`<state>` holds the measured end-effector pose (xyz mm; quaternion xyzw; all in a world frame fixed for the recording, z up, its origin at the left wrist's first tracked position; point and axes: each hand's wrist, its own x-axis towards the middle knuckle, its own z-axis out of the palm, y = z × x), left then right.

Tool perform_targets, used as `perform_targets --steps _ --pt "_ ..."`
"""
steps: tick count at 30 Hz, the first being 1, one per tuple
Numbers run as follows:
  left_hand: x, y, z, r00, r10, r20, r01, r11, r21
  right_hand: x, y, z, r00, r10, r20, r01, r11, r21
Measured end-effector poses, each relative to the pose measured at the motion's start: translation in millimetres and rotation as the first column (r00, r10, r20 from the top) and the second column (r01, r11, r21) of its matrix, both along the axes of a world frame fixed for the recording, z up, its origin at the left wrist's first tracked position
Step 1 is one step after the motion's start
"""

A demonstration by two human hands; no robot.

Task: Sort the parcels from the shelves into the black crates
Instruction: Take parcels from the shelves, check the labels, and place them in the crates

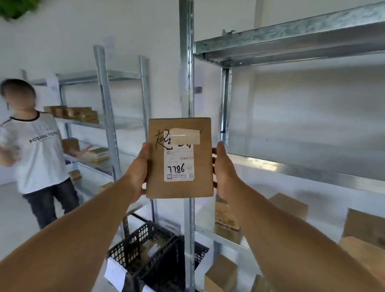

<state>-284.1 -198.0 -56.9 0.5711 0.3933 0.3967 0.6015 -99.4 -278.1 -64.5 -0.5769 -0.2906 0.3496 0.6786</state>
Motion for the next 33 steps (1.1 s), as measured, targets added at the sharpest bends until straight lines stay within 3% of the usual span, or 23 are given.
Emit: perform_targets --steps 11,19,33 --pt "-104 111 -59 0.994 0.067 -0.082 -0.077 0.99 -0.12 -99 148 -70 0.992 0.123 -0.037 -0.127 0.978 -0.164" --pt "-106 231 -90 0.981 0.118 -0.156 -0.142 0.978 -0.151 -103 274 -102 0.984 0.163 -0.074 -0.174 0.967 -0.188" --pt "-127 413 -183 0.974 0.051 -0.218 -0.119 0.944 -0.307 -121 454 -201 0.978 0.13 -0.161 -0.185 0.894 -0.407"
